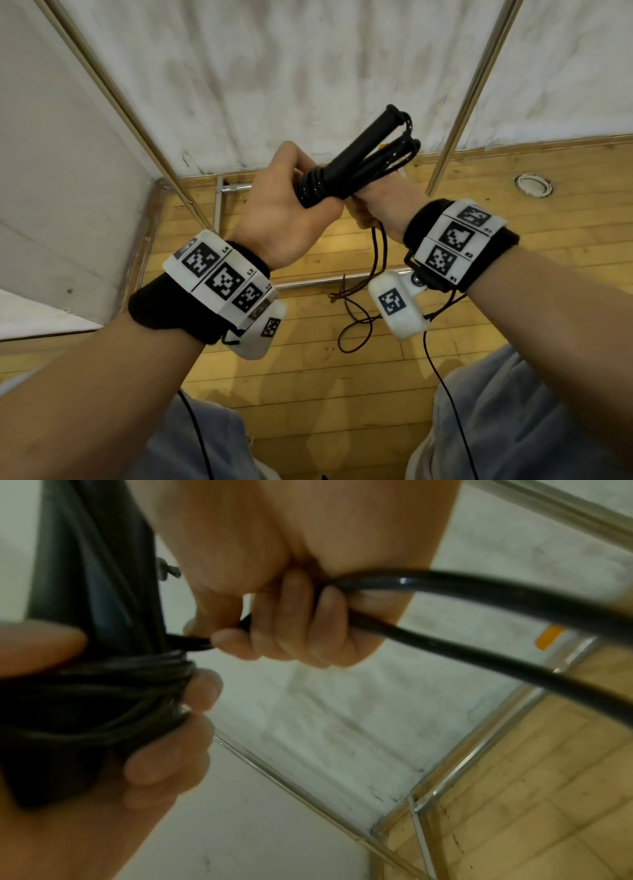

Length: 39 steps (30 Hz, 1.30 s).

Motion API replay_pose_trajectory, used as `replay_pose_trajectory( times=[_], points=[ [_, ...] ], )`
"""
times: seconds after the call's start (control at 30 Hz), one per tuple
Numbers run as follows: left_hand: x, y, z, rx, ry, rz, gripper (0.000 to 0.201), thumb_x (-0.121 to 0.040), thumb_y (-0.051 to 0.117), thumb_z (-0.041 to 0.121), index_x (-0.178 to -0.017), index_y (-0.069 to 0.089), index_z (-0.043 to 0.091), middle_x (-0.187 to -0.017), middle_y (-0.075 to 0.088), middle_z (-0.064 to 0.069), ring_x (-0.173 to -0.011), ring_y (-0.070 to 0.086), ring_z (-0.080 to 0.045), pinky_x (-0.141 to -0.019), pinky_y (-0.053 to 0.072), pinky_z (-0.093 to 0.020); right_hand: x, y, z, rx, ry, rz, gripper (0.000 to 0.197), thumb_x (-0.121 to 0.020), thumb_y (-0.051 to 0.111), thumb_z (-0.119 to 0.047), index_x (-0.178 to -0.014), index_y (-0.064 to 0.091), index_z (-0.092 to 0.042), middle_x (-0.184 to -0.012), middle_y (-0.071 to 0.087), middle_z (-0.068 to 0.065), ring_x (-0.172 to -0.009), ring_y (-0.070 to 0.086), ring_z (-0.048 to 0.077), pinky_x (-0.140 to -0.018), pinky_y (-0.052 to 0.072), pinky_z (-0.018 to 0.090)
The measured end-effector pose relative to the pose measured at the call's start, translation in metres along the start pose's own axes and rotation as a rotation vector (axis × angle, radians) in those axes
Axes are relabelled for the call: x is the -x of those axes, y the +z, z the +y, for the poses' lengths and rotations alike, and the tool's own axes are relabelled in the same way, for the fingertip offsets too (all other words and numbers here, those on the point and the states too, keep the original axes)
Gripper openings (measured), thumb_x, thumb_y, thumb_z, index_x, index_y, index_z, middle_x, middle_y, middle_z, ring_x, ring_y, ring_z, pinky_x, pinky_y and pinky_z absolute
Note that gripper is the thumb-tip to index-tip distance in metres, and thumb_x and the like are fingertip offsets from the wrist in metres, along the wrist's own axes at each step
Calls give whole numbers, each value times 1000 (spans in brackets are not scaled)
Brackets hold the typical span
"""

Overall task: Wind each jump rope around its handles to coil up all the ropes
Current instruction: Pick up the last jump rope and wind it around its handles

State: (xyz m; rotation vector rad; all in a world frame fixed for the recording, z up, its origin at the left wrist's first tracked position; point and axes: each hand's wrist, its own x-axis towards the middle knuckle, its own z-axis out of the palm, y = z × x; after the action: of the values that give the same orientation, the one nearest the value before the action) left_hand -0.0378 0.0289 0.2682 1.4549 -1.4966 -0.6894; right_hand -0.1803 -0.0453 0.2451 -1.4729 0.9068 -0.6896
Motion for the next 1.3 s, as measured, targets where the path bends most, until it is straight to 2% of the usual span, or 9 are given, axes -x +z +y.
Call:
replay_pose_trajectory(
  times=[0.07, 0.2, 0.37, 0.53, 0.73, 0.83, 0.97, 1.1, 1.3],
  points=[
    [-2, 1, 1, 109, -53, 15, 29, -63, 66, 28, -79, 41, 26, -75, 63, -20, -55, 50, -23, -48, 40, -37, 1, 6, 1, -86, 56, -20, 47, -91, 48, -19, -44, 50, -24, -43, 40, -10, -39, 29, 8, -41, 23, 19],
    [-10, 1, -1, 295, -143, -14, 25, -71, 61, 18, -88, 43, 22, -63, 60, -13, -44, 44, -22, -40, 32, -27, 2, 14, 0, -61, 147, 12, 42, -96, 44, -38, -60, 49, -16, -47, 39, -7, -42, 27, 10, -41, 23, 22],
    [-19, 1, -1, 328, -168, 12, 15, -76, 57, 18, -89, 50, 20, -63, 63, -7, -41, 46, -23, -39, 32, -25, 9, 26, -2, 285, -90, 185, 28, -100, 37, -25, -78, 54, -21, -63, 45, -9, -57, 40, 7, -59, 33, 25],
    [-25, 3, -1, 241, -186, 78, 13, -73, 59, 19, -84, 52, 21, -61, 62, -3, -42, 50, -19, -37, 34, -25, 8, 17, -2, 492, -198, 180, 20, -98, 45, -19, -102, 64, -17, -76, 58, -9, -68, 51, 5, -55, 37, 14],
    [-28, 2, -3, 221, -228, 120, 21, -79, 72, 17, -91, 59, 26, -77, 64, -4, -50, 55, -12, -42, 42, -23, 1, 11, 4, 853, 6, 167, 40, -96, 47, -34, -57, 43, -26, -54, 44, -4, -50, 41, 11, -47, 28, 27],
    [-29, 0, -3, 254, -277, 77, 26, -79, 75, 16, -97, 60, 26, -82, 63, -1, -55, 56, -11, -48, 43, -24, -2, 11, 0, 820, 61, 153, 36, -97, 47, -32, -63, 48, -21, -58, 49, -2, -56, 49, 15, -50, 36, 28],
    [-29, -3, 0, 287, -285, 89, 26, -81, 71, 12, -100, 59, 23, -83, 64, -3, -56, 55, -12, -48, 42, -25, -1, 14, -2, 606, 86, 78, 16, -95, 50, -27, -90, 60, -16, -85, 66, 8, -81, 64, 23, -73, 51, 34],
    [-29, -10, 7, 303, -216, 128, 16, -82, 67, 16, -97, 61, 16, -75, 69, -8, -52, 57, -17, -45, 42, -26, 0, 15, -2, 489, 48, 16, 27, -96, 46, -35, -83, 62, -17, -68, 54, -4, -63, 51, 12, -64, 43, 29],
    [-31, -22, 10, 173, -146, 209, 13, -81, 64, 20, -90, 62, 11, -66, 70, -6, -47, 57, -18, -42, 44, -27, 3, 25, -2, 392, -67, 143, 22, -99, 38, -33, -95, 50, -15, -65, 43, -5, -56, 41, 11, -56, 38, 29]
  ],
)
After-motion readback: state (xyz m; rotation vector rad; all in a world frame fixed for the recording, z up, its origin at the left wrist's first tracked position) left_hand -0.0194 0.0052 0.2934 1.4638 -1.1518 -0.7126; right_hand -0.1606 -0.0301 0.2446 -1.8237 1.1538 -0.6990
